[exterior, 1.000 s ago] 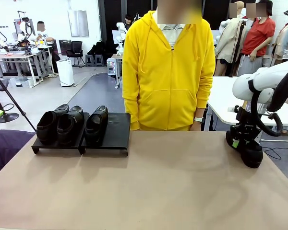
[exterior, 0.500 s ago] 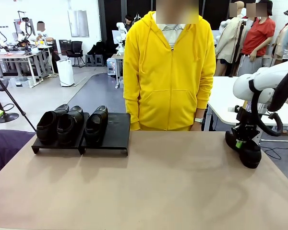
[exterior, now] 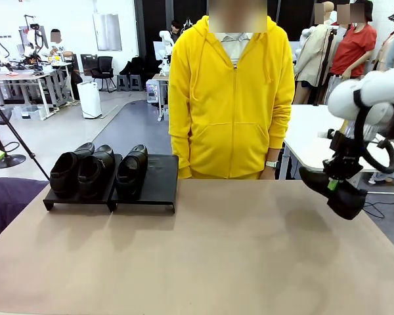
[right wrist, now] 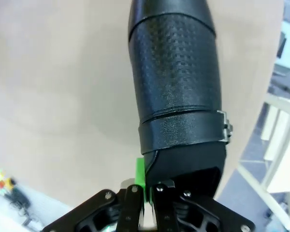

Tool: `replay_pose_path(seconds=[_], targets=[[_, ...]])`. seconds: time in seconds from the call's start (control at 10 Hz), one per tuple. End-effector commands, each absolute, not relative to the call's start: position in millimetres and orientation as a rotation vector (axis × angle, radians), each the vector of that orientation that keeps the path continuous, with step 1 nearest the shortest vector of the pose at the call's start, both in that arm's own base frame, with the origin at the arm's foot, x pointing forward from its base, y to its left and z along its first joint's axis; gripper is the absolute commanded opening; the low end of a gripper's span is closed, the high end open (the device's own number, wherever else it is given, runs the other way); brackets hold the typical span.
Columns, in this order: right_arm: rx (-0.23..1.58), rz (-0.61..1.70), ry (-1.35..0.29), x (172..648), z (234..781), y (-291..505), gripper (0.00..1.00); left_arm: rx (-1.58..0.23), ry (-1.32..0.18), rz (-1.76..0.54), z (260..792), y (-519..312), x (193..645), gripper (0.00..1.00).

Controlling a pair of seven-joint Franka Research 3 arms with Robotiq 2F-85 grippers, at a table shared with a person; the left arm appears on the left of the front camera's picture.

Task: Organize the shoes by placing them on the stand.
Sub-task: Pick up one Shoe and place it in the middle of the table.

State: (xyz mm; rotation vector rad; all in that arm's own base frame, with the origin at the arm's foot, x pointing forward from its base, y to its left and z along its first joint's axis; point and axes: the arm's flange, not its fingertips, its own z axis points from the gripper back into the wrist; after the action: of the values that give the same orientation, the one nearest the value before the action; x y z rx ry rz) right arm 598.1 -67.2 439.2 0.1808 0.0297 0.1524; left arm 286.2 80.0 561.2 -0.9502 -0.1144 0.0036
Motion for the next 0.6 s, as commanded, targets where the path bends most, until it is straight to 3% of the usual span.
replay_pose_path(seconds=[0.0,0.3,0.5], targets=[[0.251,0.250,0.036,506.8,494.0,-45.7,0.00,-0.964,-0.117,0.003,562.6,80.1,284.9,1.00],[0.283,0.235,-0.027,401.9,496.7,-26.9,0.00,-0.964,-0.117,0.003,562.6,80.1,284.9,1.00],[0.307,0.187,-0.010,405.8,486.2,-35.2,0.00,-0.964,-0.117,0.003,562.6,80.1,284.9,1.00]])
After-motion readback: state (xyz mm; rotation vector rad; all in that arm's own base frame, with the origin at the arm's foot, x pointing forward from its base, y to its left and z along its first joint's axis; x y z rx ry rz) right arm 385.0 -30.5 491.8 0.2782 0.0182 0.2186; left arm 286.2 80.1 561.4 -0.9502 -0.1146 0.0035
